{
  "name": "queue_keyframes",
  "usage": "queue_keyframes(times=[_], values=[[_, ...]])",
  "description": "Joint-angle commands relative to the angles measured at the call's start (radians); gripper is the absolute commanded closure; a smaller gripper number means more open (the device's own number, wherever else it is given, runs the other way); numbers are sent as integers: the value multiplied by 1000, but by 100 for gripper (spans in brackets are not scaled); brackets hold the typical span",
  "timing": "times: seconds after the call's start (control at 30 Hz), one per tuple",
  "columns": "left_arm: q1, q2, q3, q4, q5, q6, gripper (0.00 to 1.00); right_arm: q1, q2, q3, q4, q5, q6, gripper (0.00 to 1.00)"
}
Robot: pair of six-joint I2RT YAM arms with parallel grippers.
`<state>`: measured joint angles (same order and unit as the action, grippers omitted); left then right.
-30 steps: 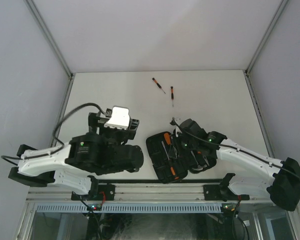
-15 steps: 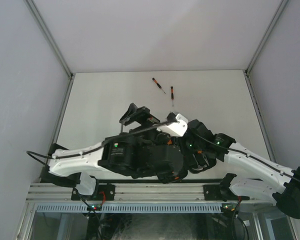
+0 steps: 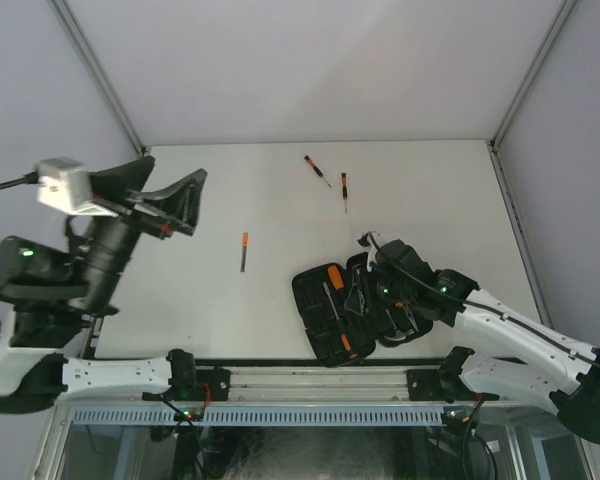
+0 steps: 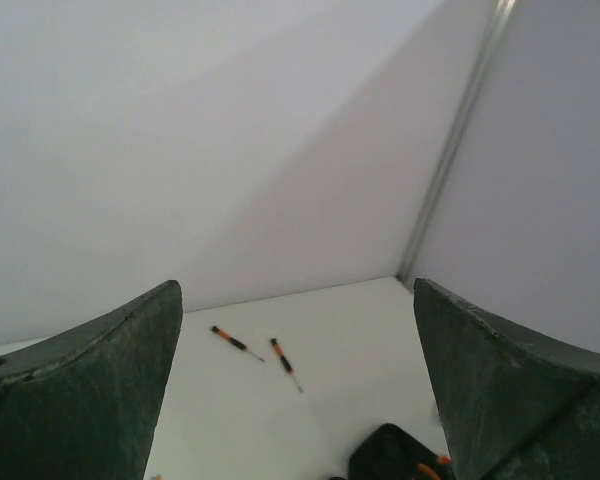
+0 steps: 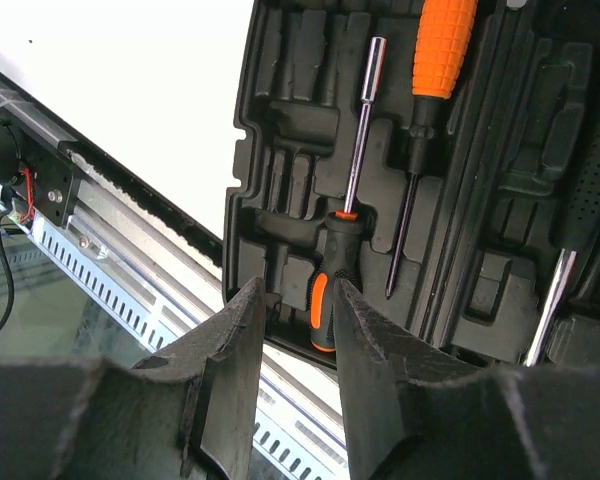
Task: Sort the tools into containers
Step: Place the screwdriver in the storage box, then adjust the screwdriver in the storage box.
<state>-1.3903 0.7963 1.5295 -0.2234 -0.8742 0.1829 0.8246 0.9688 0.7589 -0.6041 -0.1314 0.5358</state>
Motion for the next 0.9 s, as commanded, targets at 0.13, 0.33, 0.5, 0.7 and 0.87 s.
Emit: queue_keyframes(times=[0.13,0.33,0.5,0.7,0.87], values=[[535,82,-371,-64,422,-329,0,16,10,-5,27,11,35,67],[762,-59,-777,-5,218,-504,0,25,27,-17,47,14,29,67],[859,-256,-1092,118,87,-386,4,26,40,-40,94,-10,27,66],[874,-560,-1360,246,76,-185,23,25,46,-73,126,-19,21,66],[899,-615,-1420,215,66,-142,23,9,60,-79,138,-28,-3,66]])
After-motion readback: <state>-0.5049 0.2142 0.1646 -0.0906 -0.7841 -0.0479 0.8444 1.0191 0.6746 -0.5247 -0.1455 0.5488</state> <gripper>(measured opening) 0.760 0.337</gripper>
